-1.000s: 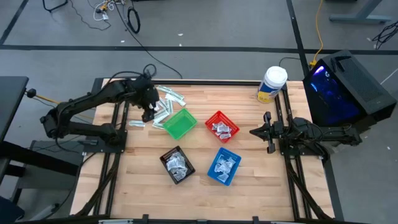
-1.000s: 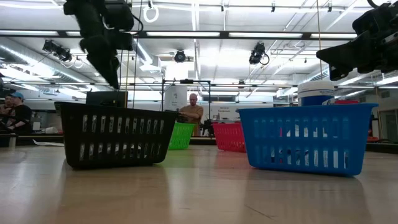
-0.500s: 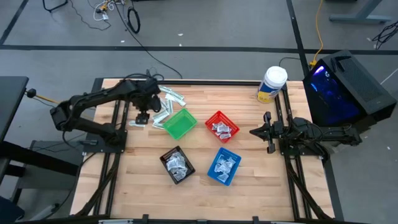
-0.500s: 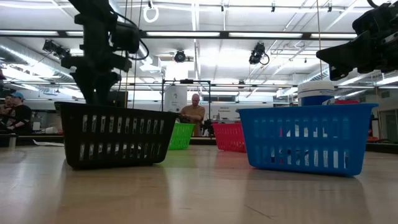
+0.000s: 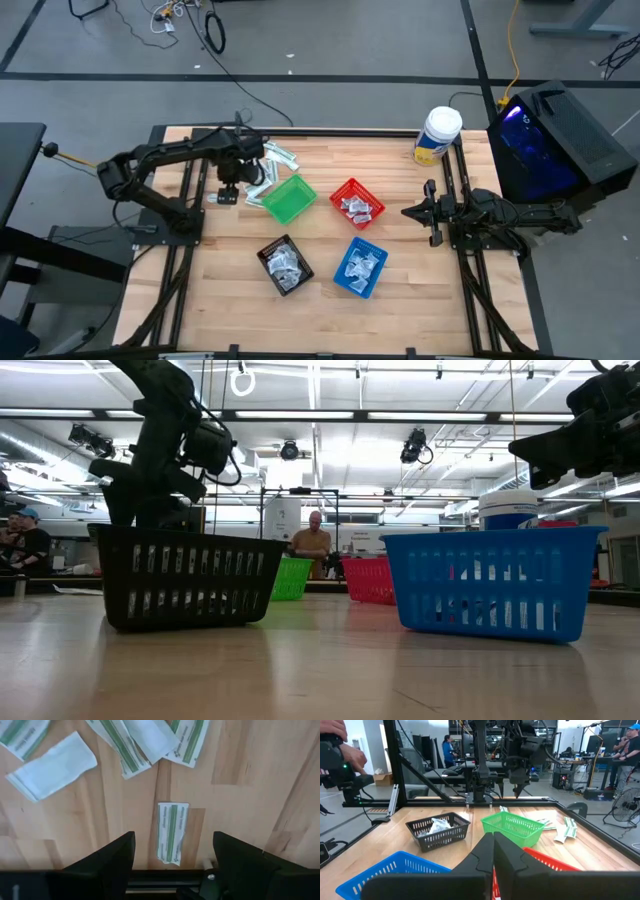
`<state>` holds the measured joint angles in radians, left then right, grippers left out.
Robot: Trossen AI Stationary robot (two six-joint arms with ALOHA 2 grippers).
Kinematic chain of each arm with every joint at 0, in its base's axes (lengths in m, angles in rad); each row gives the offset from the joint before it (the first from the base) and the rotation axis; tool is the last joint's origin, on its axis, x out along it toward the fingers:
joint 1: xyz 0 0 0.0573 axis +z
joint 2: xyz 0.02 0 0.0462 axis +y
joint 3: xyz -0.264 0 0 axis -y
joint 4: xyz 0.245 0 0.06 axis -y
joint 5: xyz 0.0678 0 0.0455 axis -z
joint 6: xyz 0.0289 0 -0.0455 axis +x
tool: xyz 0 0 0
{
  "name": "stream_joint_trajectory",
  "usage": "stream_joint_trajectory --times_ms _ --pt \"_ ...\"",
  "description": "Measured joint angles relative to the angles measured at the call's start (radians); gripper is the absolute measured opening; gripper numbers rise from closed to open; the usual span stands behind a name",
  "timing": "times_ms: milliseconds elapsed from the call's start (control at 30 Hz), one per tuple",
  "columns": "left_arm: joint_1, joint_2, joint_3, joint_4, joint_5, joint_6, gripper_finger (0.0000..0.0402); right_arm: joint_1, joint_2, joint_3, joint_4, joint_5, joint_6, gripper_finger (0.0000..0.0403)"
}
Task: Pick & Place First Aid Supplies
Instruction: Put the green bandage pack into the green bin
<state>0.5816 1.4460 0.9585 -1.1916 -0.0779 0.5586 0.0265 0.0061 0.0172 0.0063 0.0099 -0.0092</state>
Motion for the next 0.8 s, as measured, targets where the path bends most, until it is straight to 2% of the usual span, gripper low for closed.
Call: stream_joint_trajectory --times_ms 333,800 --pt "-0.003 0.051 -0.002 -0.031 -0.008 -0.05 0.0277 0.0 0.0 0.0 0.0 0.0 0.0 0.0013" --pt "-0.01 0.067 -0.169 0.03 -0.03 -0.05 0.0277 0.0 0.0 0.0 0.0 0.0 0.0 0.0013"
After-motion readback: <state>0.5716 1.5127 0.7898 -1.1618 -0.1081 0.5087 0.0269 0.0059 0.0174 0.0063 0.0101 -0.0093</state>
